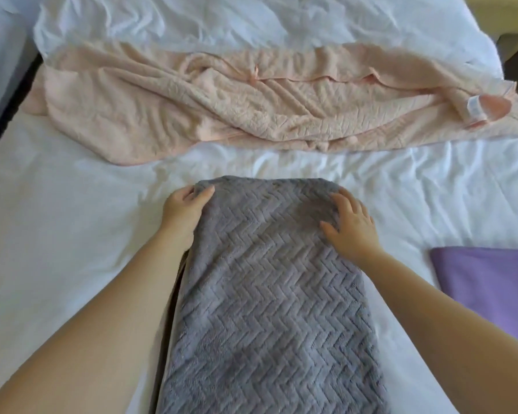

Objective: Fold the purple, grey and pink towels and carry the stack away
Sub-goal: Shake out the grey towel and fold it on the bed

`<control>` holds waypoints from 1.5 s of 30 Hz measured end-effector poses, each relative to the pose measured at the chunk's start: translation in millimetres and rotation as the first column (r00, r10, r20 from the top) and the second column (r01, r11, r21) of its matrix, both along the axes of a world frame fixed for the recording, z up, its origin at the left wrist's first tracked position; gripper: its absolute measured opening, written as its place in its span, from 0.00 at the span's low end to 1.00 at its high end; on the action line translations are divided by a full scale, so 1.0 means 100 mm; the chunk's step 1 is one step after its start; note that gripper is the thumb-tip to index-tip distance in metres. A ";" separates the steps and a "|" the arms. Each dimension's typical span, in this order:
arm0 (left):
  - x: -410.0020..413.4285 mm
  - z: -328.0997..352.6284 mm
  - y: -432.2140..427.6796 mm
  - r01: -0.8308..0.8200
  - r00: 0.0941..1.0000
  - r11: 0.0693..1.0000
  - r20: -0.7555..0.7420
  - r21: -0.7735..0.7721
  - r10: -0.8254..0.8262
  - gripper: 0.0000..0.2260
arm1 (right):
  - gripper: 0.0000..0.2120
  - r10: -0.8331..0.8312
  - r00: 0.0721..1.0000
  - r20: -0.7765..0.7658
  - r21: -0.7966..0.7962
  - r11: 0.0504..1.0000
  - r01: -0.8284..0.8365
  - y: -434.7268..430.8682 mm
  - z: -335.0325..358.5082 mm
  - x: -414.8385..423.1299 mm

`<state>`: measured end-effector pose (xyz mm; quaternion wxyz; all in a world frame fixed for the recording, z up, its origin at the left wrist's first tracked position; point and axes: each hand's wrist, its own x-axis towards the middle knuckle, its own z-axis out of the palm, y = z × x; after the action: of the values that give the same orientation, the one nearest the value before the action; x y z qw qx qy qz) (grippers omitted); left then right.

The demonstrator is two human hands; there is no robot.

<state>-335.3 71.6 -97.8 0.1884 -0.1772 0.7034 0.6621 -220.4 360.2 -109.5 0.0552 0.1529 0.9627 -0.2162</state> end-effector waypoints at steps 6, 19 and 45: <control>-0.13 0.30 0.36 0.588 0.679 0.691 -0.208 -0.419 -0.704 0.14 | 0.42 0.233 0.952 0.196 -0.058 0.972 -0.226 0.21 0.15 -0.59; 0.01 0.30 0.16 0.116 0.850 0.498 -0.174 -0.859 -0.497 0.11 | 0.42 0.387 0.893 0.228 0.092 0.905 -0.416 0.27 0.18 -0.67; 0.30 0.16 0.24 0.635 0.761 0.751 0.314 -0.179 -0.568 0.08 | 0.20 0.547 0.832 0.092 -0.097 0.837 -0.539 -0.47 0.17 -0.60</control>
<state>-305.3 95.2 -82.1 0.4496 -0.0423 0.7793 0.4344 -280.1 313.1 -92.0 0.1751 -0.1164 0.9538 -0.2144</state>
